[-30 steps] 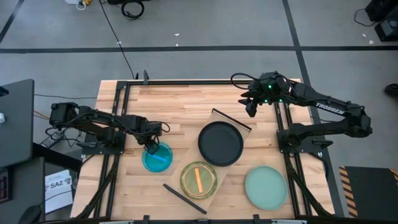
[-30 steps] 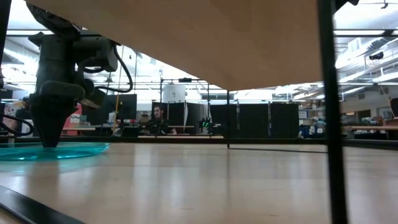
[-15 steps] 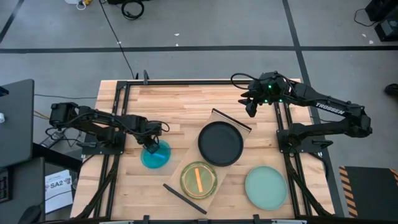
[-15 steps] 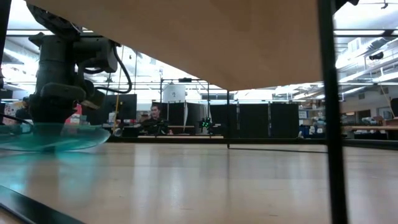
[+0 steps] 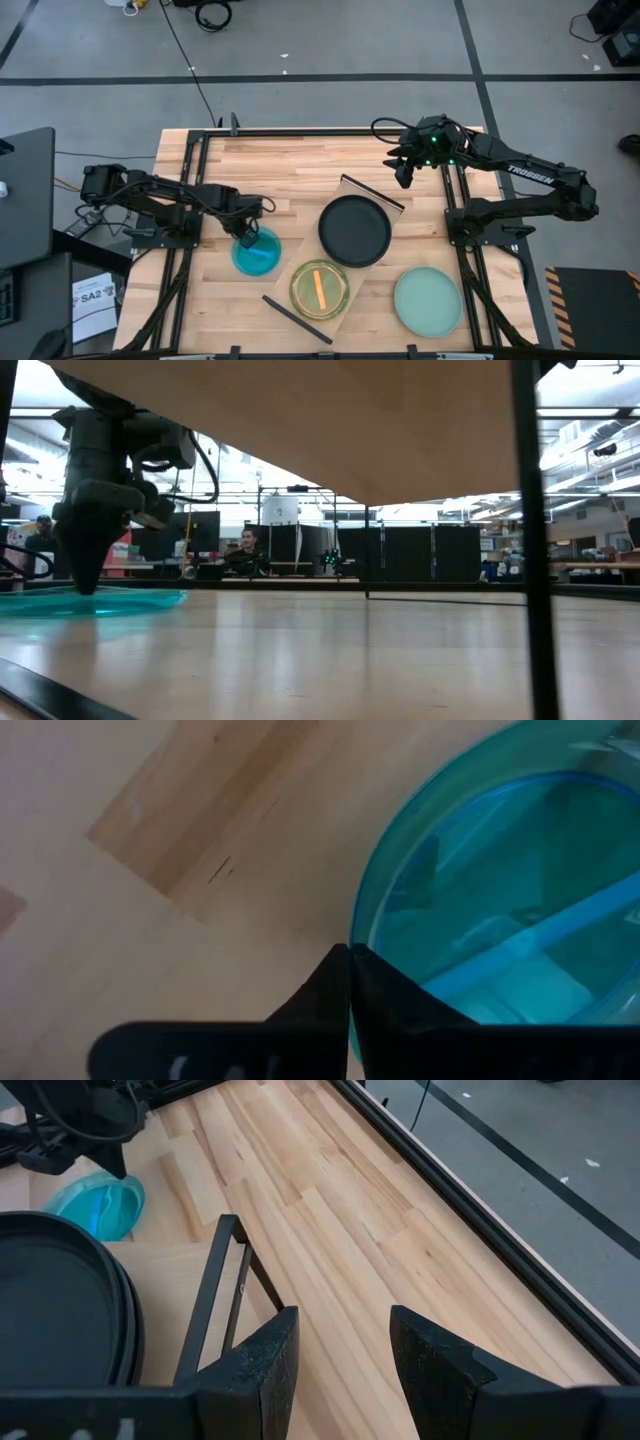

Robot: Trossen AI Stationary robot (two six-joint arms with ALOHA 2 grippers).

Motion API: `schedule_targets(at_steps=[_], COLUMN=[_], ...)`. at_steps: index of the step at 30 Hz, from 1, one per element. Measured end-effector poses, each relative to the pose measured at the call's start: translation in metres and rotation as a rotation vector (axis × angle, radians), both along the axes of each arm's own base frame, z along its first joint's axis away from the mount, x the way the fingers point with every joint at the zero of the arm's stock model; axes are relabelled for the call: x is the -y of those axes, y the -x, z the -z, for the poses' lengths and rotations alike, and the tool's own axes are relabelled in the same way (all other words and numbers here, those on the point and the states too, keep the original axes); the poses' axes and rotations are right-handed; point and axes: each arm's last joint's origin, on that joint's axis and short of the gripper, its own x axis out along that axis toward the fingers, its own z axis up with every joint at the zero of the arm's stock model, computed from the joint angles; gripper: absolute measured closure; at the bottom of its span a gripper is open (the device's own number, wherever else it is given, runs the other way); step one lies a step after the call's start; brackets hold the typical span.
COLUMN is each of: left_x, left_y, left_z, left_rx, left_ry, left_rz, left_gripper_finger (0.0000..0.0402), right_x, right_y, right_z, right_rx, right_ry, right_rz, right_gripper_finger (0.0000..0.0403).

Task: Place and stack plates onto a shelf
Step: Stack the blue plate on top of the orange plate on the shelf

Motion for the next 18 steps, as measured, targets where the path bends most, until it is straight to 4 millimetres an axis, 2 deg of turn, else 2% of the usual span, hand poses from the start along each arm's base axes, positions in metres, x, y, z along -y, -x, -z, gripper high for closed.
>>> schedule_targets(at_steps=[10, 18], left_x=[0.000, -0.001], left_y=[0.001, -0.003], left_z=[-0.013, -0.042], left_rx=[-0.083, -0.158], left_ry=[-0.004, -0.029], left_rz=[-0.001, 0.011], left_gripper_finger=[0.0395, 0.0396], right_x=[0.000, 0.000], right_y=[0.000, 0.000], right_z=[0.000, 0.000], right_rx=[0.000, 0.000], right_ry=[0.000, 0.000], right_rz=[0.000, 0.000], right_gripper_finger=[0.0238, 0.0238])
